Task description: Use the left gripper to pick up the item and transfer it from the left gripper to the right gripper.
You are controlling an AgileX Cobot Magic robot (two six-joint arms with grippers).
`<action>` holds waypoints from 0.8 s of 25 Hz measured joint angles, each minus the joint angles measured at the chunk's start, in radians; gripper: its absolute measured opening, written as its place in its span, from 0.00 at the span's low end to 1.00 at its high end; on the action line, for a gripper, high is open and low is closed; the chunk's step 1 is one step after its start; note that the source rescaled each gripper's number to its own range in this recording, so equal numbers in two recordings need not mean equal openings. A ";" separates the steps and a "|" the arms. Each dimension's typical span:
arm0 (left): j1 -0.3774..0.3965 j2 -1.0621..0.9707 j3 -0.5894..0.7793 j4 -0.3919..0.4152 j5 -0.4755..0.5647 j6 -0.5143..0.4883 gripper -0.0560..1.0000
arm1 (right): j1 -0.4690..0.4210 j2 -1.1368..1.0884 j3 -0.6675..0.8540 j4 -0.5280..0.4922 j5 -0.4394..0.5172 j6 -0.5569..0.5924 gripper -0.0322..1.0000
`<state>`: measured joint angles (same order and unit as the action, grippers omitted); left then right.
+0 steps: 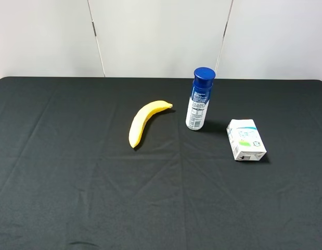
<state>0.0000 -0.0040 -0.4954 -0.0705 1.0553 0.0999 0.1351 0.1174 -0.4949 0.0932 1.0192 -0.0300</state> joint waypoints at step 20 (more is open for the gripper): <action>0.000 0.000 0.000 0.001 -0.003 0.000 0.97 | -0.055 -0.088 0.000 0.003 0.003 -0.021 1.00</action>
<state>0.0000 -0.0040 -0.4954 -0.0696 1.0521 0.0999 0.0801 0.0298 -0.4949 0.0963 1.0223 -0.0507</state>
